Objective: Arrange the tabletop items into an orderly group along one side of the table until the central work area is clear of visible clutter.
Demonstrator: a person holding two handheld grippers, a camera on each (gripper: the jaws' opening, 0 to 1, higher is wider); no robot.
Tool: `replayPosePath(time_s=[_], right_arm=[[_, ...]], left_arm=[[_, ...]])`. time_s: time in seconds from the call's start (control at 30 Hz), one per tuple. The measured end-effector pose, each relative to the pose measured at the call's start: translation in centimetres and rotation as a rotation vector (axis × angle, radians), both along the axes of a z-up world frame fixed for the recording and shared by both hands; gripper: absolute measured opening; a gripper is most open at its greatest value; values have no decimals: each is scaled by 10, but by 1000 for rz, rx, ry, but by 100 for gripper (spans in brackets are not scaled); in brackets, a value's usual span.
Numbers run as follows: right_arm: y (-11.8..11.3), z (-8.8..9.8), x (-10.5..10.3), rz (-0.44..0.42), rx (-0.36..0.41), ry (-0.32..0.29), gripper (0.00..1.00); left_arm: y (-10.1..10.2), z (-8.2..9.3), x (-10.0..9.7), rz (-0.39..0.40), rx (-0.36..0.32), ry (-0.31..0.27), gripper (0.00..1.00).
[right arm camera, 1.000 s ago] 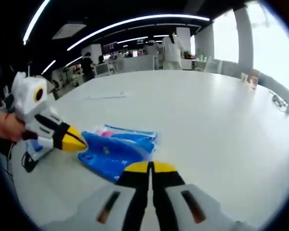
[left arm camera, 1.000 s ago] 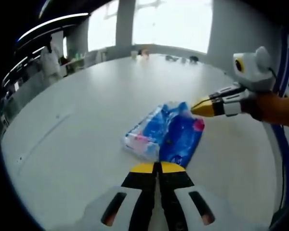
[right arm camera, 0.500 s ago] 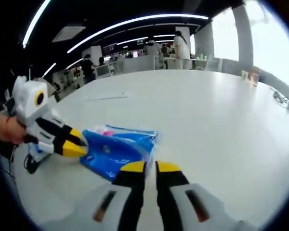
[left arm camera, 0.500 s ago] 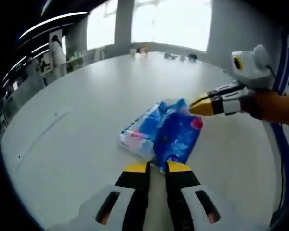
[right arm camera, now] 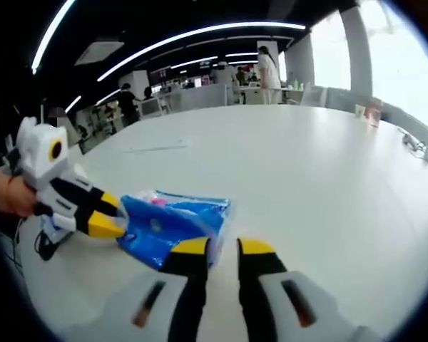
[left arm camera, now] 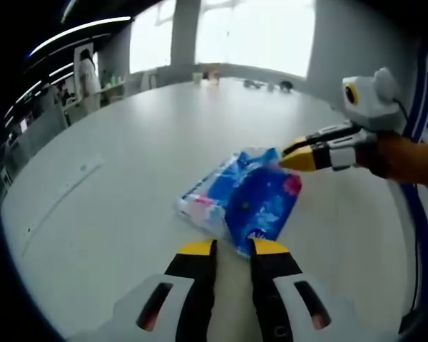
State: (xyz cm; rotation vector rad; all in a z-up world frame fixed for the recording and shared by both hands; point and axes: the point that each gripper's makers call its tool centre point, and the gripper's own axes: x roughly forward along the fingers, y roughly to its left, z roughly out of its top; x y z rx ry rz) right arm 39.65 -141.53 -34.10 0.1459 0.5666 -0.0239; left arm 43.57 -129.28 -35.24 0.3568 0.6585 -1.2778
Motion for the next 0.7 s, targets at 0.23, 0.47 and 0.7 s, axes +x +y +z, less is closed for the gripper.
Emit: replayPosePath(time_s=[0.23,0.47,0.7], right_arm=[[-3,7,0,-22,0,-15,19],[-3,16,0,-41,2,-32,23],[-3,26,1,-52,-3,-54,26]], left_arm=[[1,4,0,1,-6,1,19],[4,10,2,10,-18,-4,24],[6,17,5,17,-30,-8,26]])
